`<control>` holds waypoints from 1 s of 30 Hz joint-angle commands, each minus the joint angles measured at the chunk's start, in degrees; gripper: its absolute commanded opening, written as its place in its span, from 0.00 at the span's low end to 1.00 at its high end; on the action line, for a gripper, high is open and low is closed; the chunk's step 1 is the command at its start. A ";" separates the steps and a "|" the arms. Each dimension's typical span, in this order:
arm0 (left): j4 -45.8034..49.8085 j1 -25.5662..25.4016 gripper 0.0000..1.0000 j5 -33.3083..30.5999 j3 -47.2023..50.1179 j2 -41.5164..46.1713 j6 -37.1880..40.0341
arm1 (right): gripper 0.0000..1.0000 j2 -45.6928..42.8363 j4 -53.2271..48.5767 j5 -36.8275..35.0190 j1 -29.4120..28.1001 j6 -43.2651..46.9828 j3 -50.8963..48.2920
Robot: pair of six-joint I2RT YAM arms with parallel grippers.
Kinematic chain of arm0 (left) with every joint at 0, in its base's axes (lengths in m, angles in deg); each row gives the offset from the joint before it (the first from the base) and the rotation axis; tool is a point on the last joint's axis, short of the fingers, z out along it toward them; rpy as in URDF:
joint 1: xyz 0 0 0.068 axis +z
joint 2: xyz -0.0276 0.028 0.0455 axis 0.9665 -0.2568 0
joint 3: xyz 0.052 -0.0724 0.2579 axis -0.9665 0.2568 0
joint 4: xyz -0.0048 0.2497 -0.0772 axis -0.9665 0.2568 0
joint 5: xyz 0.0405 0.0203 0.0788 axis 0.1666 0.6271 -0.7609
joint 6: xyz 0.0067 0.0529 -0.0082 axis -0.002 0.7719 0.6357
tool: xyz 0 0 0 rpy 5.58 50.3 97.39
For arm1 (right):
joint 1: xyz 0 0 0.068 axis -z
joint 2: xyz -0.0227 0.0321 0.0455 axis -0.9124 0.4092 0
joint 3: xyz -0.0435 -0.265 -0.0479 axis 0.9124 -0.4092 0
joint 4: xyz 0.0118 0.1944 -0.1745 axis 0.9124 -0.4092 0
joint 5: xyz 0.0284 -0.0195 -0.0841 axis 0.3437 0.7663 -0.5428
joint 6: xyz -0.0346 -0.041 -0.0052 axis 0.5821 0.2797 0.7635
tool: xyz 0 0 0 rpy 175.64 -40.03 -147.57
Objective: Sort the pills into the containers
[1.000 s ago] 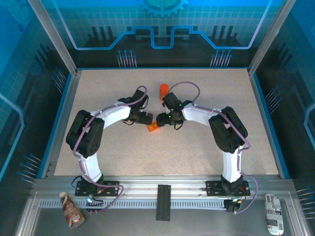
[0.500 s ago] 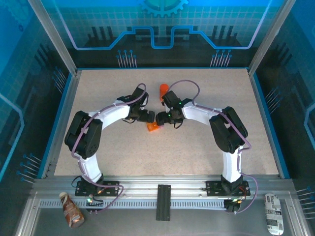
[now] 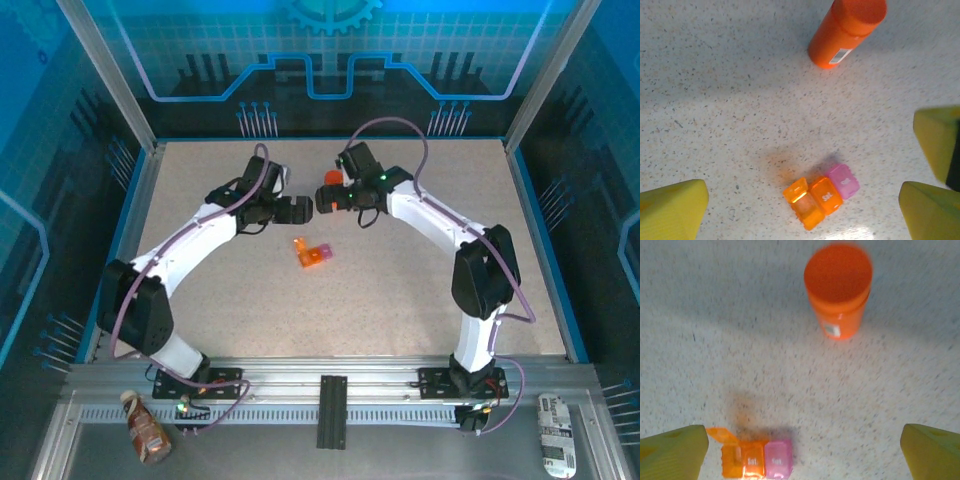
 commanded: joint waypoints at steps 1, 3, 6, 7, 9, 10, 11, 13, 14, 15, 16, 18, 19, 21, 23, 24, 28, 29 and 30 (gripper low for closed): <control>-3.19 2.16 0.99 2.61 5.02 5.99 -4.21 | 1.00 3.30 -5.88 -1.95 2.11 5.02 9.59; -5.44 3.59 0.99 3.42 8.05 8.66 -6.22 | 1.00 5.41 -6.46 0.64 3.01 7.45 12.59; -8.57 6.22 0.99 5.49 12.40 12.38 -9.59 | 0.90 8.52 -5.16 6.77 5.03 9.64 16.52; -9.66 7.17 0.99 6.29 13.69 13.42 -10.61 | 0.87 9.58 -4.53 8.47 5.66 9.79 17.64; -11.51 8.89 0.99 7.95 15.70 14.86 -12.22 | 0.83 12.52 -4.62 11.19 6.75 10.12 21.17; -12.36 9.73 0.99 8.81 16.45 15.33 -12.93 | 0.81 14.49 -5.47 11.66 7.02 10.42 23.51; -13.04 10.30 0.99 9.62 17.03 15.53 -13.46 | 0.81 16.45 -6.67 11.31 7.08 10.64 26.04; -14.09 11.33 0.99 11.35 17.55 15.26 -13.94 | 0.81 21.18 -10.33 11.32 6.81 12.01 32.39; -14.18 11.62 0.99 11.98 17.51 14.95 -14.03 | 0.81 23.01 -11.63 11.10 6.57 12.67 34.85; -14.25 11.79 0.99 12.59 17.47 14.46 -13.99 | 0.81 25.00 -13.25 10.27 6.17 13.48 37.66; -14.46 11.96 0.99 13.06 17.42 13.91 -14.03 | 0.82 26.15 -13.93 9.21 5.74 14.18 39.39; -15.09 12.10 0.99 13.80 17.55 13.09 -14.20 | 0.83 29.18 -15.05 7.39 5.26 14.91 41.78; -15.42 12.14 0.99 14.06 17.60 12.74 -14.34 | 0.86 30.46 -15.87 6.03 5.01 15.24 43.17; -16.05 12.24 0.99 14.40 17.73 12.23 -14.50 | 0.87 32.16 -16.55 3.25 4.74 15.91 44.38; -16.61 12.32 0.99 14.77 17.65 11.70 -14.64 | 0.87 33.26 -16.82 1.64 4.53 16.12 44.85; -16.79 12.32 0.99 14.97 17.56 11.36 -14.68 | 0.87 33.65 -16.75 1.52 4.55 16.27 44.80; -17.54 12.33 0.99 15.60 16.88 10.12 -15.12 | 0.85 35.31 -16.63 1.51 4.30 16.74 44.72; -17.74 12.33 0.99 15.78 16.77 9.79 -15.22 | 0.83 35.64 -16.55 1.50 4.29 16.67 44.67; -17.90 12.34 0.99 15.84 16.68 9.53 -15.38 | 0.82 35.88 -16.55 1.51 4.26 16.62 44.72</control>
